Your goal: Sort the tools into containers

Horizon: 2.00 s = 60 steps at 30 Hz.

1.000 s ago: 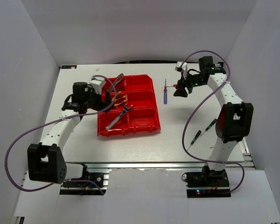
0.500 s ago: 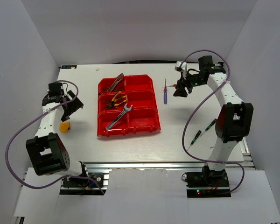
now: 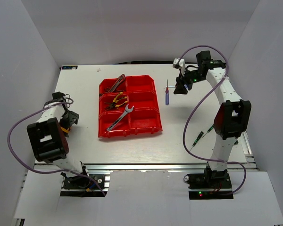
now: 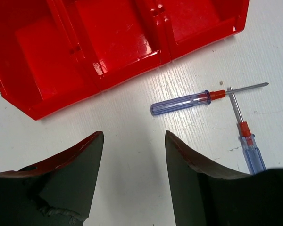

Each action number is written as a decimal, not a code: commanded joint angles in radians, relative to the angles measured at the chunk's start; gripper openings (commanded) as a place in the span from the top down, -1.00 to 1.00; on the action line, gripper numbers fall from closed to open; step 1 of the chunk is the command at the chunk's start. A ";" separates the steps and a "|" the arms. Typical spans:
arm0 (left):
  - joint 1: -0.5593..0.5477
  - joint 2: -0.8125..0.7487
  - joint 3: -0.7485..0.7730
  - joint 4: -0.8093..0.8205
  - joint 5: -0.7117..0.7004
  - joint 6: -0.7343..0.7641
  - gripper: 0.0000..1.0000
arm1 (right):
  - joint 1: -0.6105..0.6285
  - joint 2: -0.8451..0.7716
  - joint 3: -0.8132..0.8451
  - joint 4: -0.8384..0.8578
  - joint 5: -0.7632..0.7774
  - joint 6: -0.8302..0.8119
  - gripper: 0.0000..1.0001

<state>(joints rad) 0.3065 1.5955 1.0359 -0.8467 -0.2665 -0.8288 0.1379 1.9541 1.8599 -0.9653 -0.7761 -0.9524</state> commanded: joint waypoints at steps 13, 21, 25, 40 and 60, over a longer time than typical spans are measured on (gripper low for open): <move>0.089 0.153 0.087 0.116 -0.036 -0.007 -0.96 | 0.011 0.009 0.067 -0.066 0.034 -0.005 -0.23; 0.111 0.216 0.119 0.126 -0.042 -0.004 -0.94 | 0.012 0.012 0.067 -0.066 0.037 -0.006 -0.23; 0.118 0.225 0.122 0.133 -0.031 0.003 -0.95 | 0.011 0.017 0.071 -0.066 0.034 -0.005 -0.23; 0.132 0.247 0.130 0.135 -0.020 -0.004 -0.91 | 0.012 0.028 0.076 -0.066 0.026 -0.005 -0.23; 0.117 0.078 -0.030 0.276 0.220 0.180 0.69 | 0.012 0.029 0.088 -0.058 0.003 0.004 -0.23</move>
<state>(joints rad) 0.4347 1.7275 1.0462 -0.6003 -0.1570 -0.7094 0.1463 1.9869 1.9022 -1.0126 -0.7406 -0.9516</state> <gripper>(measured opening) 0.783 0.614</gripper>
